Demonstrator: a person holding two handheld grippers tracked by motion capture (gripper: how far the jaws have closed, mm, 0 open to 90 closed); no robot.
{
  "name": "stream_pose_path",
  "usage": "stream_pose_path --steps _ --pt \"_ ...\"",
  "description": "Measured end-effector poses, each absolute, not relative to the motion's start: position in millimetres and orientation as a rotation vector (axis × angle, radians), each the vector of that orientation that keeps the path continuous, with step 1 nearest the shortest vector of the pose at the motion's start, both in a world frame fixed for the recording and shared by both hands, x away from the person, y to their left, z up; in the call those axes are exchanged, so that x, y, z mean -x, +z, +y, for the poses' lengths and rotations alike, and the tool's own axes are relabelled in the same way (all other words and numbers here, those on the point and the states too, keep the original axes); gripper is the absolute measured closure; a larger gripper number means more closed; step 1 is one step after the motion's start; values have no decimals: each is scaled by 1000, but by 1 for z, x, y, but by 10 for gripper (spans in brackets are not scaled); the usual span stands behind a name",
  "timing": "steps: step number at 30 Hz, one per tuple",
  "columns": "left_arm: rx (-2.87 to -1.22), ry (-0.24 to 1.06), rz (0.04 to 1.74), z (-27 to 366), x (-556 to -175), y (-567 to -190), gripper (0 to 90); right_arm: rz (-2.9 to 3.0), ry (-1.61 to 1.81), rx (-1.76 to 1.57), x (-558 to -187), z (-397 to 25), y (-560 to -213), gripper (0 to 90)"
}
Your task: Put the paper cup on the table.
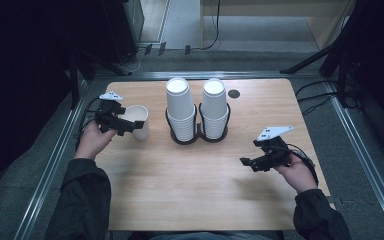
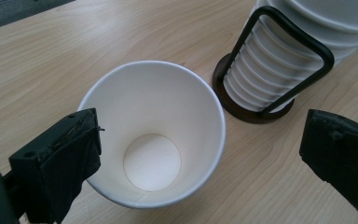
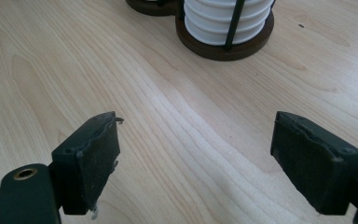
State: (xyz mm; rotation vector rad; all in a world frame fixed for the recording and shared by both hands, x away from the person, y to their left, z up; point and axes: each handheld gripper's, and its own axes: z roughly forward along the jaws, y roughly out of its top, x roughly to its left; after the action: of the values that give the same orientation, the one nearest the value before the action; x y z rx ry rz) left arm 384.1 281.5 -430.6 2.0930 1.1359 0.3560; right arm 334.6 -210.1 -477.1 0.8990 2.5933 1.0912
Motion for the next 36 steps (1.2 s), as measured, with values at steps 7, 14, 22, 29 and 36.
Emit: stream_pose_path --steps 7,14,22,29,36 --pt "-2136 366 1102 269 -373 -431 0 2613 1098 -866 -340 -202 -476 157" --pt "-2149 372 1051 258 -363 -428 0 2629 1105 -836 -346 -194 -476 157" --pt "-2155 345 995 239 -349 -423 0 2643 1108 -812 -352 -187 -475 157" --pt "-2173 326 967 221 -341 -429 0 2657 1108 -789 -355 -181 -474 157" --pt "-2183 270 946 203 -333 -434 0 2666 1126 -769 -358 -178 -472 157"
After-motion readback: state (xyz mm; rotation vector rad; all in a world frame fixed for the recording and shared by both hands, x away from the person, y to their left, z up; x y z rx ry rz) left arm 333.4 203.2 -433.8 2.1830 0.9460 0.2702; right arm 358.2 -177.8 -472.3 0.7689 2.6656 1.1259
